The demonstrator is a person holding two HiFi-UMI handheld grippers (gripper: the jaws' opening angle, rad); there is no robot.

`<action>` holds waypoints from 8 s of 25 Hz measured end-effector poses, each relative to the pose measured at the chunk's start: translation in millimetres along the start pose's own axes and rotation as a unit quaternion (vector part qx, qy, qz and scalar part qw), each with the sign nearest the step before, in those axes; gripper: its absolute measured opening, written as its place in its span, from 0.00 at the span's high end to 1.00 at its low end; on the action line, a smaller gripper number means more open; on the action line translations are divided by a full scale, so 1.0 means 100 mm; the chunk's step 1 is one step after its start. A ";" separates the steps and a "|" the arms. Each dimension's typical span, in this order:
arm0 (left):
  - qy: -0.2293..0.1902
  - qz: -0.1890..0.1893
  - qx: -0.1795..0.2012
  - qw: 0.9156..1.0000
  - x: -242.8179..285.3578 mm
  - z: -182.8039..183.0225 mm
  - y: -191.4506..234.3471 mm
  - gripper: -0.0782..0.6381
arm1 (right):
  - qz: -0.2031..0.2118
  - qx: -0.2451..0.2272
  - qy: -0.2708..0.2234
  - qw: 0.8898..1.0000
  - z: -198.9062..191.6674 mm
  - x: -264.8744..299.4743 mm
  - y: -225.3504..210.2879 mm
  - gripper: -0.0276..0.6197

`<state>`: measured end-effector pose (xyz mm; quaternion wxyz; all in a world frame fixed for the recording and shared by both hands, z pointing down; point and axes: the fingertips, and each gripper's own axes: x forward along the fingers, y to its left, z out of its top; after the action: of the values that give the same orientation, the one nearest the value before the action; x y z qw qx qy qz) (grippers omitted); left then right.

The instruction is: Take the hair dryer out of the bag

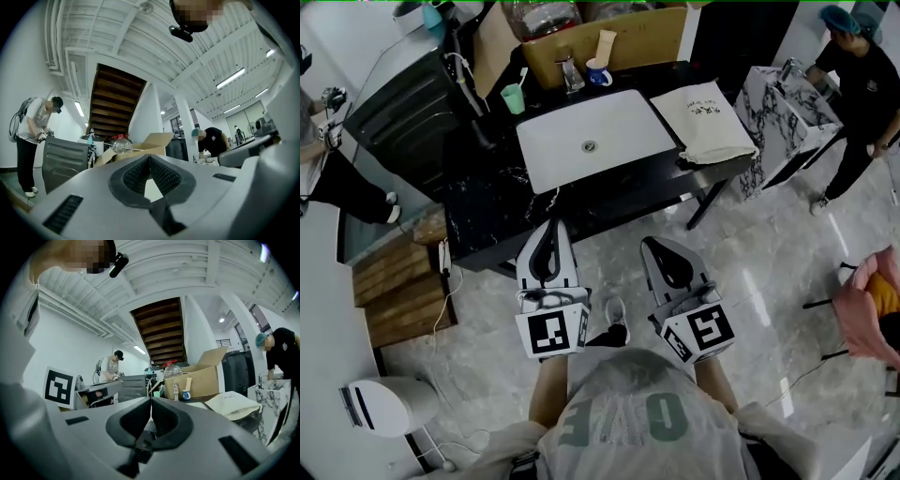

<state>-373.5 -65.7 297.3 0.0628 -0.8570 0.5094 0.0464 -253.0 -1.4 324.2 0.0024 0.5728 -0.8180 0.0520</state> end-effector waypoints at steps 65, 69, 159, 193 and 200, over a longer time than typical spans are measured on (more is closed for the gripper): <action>0.060 0.204 -0.013 0.977 2.49 -0.80 -2.70 0.85 | 0.146 -0.050 -0.016 0.988 0.01 0.40 -4.07 0.90; 0.058 0.211 -0.001 0.976 2.51 -0.77 -2.73 0.85 | 0.144 -0.045 -0.014 0.988 0.00 0.35 -4.18 0.90; 0.329 -0.002 -0.039 0.944 4.27 -2.10 -3.24 0.50 | 0.182 -0.481 0.096 0.852 -0.21 1.11 -4.61 0.87; 0.441 -0.050 -0.026 0.896 4.38 -2.78 -3.21 0.51 | 0.204 -0.436 0.141 0.865 -0.63 1.31 -4.71 0.87; 0.425 -0.052 -0.032 0.903 4.37 -2.62 -3.23 0.52 | 0.195 -0.432 0.130 0.871 -0.55 1.37 -4.67 0.87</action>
<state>122.9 -331.9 512.8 -0.1847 -0.8221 0.4408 -0.3095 135.0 -282.5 426.3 0.3462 0.3316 -0.8460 -0.2332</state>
